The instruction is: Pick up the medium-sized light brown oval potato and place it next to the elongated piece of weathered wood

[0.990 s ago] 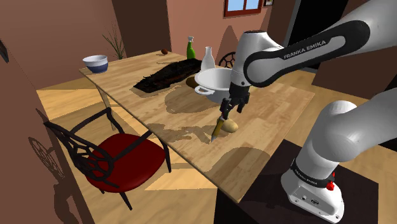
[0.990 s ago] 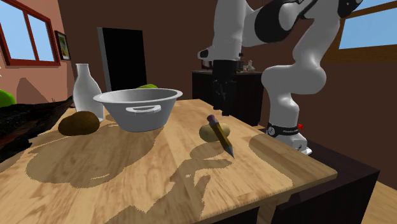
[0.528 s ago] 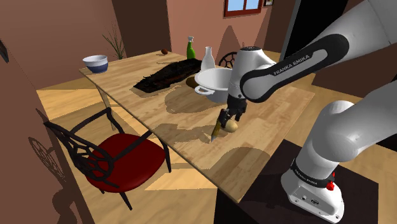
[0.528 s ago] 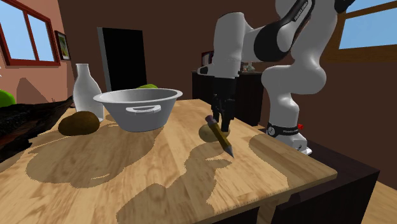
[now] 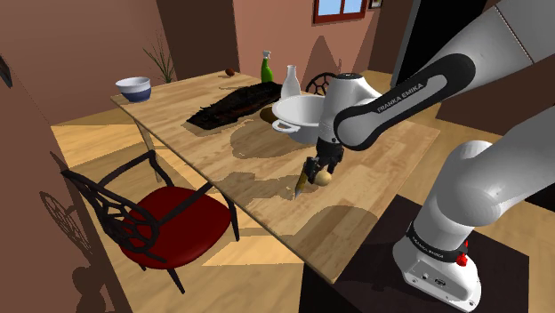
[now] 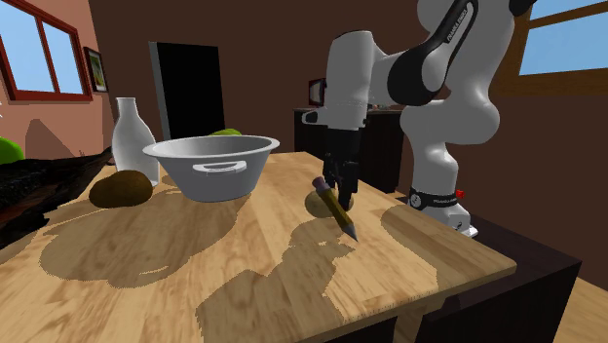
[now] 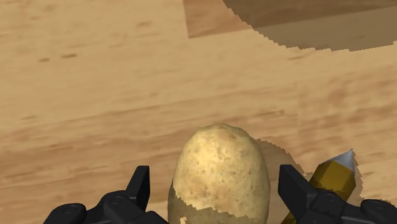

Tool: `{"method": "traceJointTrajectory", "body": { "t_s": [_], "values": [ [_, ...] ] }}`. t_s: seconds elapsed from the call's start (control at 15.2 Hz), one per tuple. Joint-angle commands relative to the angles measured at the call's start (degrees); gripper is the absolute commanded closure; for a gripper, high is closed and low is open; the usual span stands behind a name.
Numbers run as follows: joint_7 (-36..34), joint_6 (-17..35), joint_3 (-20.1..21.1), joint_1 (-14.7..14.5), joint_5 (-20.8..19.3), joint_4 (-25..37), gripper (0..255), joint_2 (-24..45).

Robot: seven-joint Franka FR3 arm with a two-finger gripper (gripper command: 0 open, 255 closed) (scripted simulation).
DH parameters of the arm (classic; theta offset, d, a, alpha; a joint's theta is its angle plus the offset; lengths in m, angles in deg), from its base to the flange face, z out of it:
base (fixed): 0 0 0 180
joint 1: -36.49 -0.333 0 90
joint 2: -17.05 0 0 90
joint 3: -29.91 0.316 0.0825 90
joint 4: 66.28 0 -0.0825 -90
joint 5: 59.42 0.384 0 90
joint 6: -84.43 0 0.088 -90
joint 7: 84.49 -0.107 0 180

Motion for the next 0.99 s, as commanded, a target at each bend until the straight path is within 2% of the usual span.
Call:
{"method": "traceJointTrajectory", "body": {
  "t_s": [0.0,0.07,0.13,0.73,0.92],
  "values": [
    [0.0,0.0,0.0,0.0,0.0,0.0,0,0.0],
    [0.0,0.0,0.0,0.0,0.0,0.0,0,0.0],
    [0.0,0.0,0.0,0.0,0.0,0.0,255,0.0],
    [0.0,0.0,0.0,0.0,0.0,0.0,255,0.0],
    [-0.1,-3.4,-0.1,0.1,-0.2,1.1,255,-2.3]
  ]
}}
